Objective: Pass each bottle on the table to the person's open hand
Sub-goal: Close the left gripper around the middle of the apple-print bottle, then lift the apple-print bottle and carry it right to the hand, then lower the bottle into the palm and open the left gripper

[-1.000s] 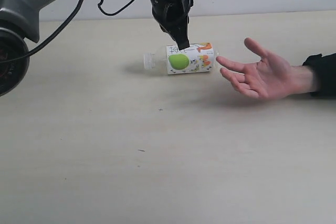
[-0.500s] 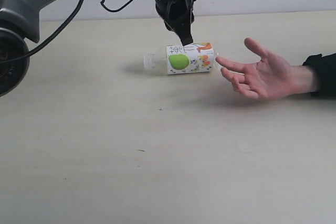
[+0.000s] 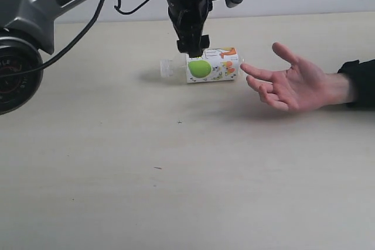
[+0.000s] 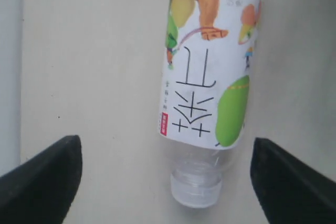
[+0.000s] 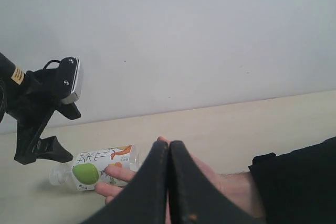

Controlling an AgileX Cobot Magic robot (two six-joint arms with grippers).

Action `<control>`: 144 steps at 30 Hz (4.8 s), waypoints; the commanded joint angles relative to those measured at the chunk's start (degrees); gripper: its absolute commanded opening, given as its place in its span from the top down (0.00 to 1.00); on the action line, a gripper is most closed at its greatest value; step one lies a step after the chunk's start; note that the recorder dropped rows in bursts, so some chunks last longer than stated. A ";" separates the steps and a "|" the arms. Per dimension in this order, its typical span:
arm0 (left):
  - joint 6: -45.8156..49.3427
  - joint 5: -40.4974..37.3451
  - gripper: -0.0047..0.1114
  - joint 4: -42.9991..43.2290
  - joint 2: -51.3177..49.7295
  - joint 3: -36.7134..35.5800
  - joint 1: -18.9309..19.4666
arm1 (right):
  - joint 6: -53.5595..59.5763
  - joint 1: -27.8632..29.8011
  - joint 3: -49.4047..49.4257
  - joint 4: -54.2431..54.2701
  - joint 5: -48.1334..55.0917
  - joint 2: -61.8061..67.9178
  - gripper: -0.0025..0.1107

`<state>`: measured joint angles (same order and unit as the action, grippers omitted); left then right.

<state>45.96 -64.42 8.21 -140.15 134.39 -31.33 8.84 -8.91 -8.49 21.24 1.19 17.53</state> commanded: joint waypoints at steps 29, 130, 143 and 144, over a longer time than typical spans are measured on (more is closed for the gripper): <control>3.29 4.84 0.24 4.00 -7.80 0.27 0.06 | -0.04 0.25 0.21 0.19 -0.63 -0.19 0.98; -127.12 34.77 0.85 22.96 3.91 -24.69 -22.25 | -0.04 0.25 0.21 0.19 -0.63 -0.19 0.98; -127.12 34.77 0.27 22.96 3.89 -24.69 -21.91 | -0.04 0.25 0.21 0.19 -0.63 -0.19 0.98; -127.12 34.77 0.26 22.96 3.89 -24.69 -21.91 | -0.04 0.25 0.21 0.19 -0.63 -0.19 0.98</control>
<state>-81.00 -29.78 30.99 -136.31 109.72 -53.55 8.84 -8.91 -8.49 21.24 1.10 17.53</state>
